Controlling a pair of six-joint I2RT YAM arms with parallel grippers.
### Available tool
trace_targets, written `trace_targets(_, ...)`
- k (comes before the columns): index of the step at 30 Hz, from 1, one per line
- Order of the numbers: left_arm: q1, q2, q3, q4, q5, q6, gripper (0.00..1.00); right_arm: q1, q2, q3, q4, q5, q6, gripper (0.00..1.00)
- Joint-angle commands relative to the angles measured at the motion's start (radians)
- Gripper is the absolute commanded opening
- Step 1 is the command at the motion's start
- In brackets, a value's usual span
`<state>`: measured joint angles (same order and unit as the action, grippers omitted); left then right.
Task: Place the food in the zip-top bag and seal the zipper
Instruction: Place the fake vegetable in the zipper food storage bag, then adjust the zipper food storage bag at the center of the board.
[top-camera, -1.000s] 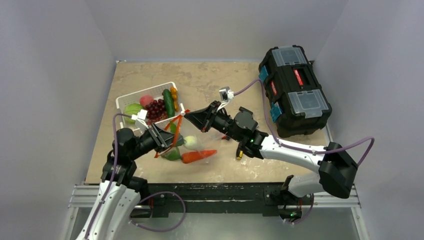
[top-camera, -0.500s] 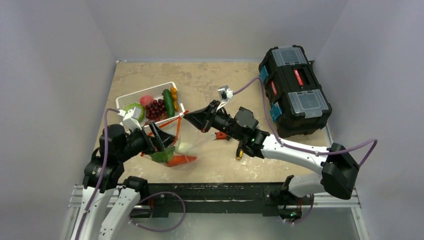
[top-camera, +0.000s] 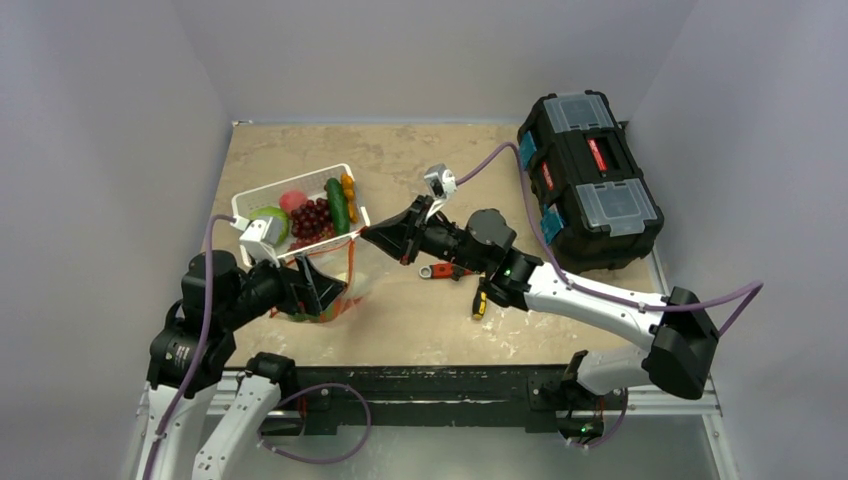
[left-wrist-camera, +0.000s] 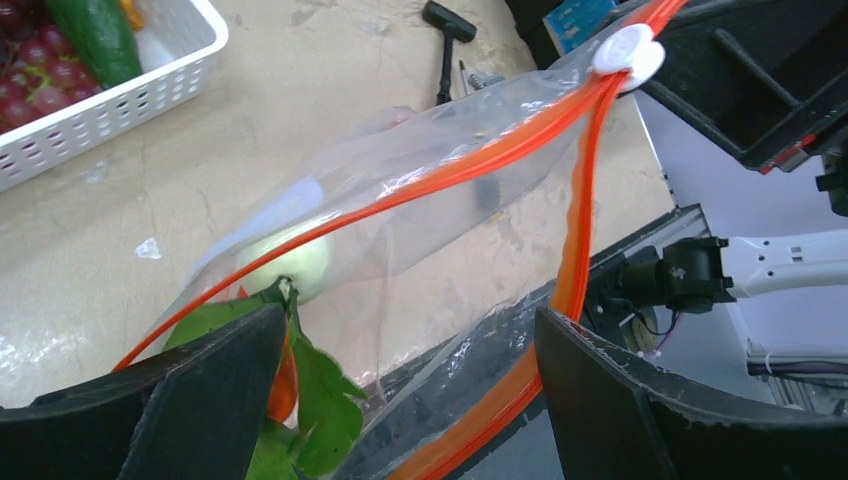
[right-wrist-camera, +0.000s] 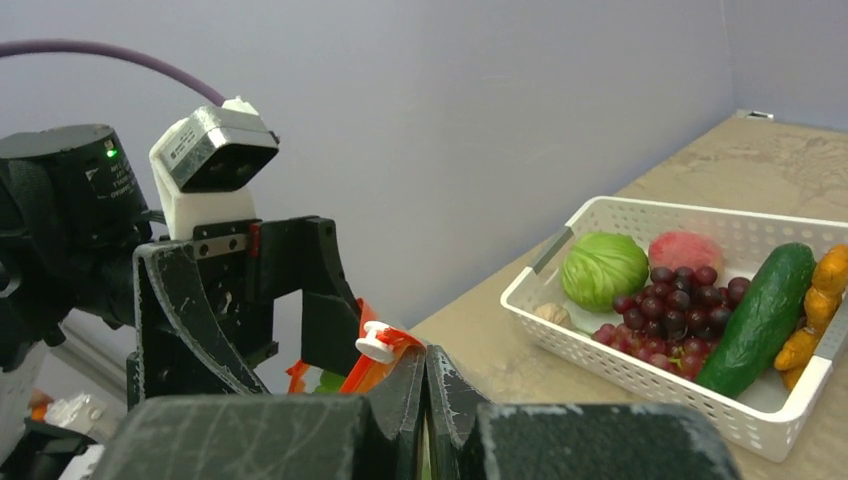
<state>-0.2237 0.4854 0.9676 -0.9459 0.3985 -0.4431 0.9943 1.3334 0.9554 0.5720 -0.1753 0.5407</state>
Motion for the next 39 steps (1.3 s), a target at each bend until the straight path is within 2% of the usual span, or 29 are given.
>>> trace_targets(1, -0.003, 0.022, -0.020, 0.129, 0.131, -0.010, 0.92, -0.003, 0.009, 0.079, -0.057, -0.080, -0.098, 0.00)
trace_targets(5, -0.003, 0.048, -0.026, 0.123, 0.108, 0.011, 0.91, -0.002, -0.018, 0.081, -0.142, -0.085, -0.176, 0.00)
trace_targets(8, -0.003, -0.001, -0.098, 0.239, 0.195, 0.083, 0.93, 0.003, -0.059, 0.069, -0.212, -0.136, -0.289, 0.00)
trace_targets(12, -0.003, -0.073, -0.170, 0.336, 0.191, 0.082, 0.93, 0.009, -0.115, 0.042, -0.301, -0.034, -0.348, 0.00)
trace_targets(16, -0.003, -0.056, -0.167, 0.379, 0.204, 0.045, 0.93, 0.009, -0.156, 0.035, -0.344, 0.057, -0.337, 0.00)
trace_targets(25, -0.003, 0.119, -0.058, 0.361, 0.285, 0.095, 0.67, 0.009, -0.137, 0.077, -0.360, 0.024, -0.316, 0.00)
trace_targets(32, -0.003, 0.197, -0.093, 0.453, 0.463, 0.043, 0.40, 0.009, -0.134, 0.084, -0.355, 0.009, -0.303, 0.00)
trace_targets(39, -0.003, 0.224, -0.137, 0.464, 0.438, 0.030, 0.37, 0.008, -0.134, 0.091, -0.349, -0.016, -0.291, 0.00)
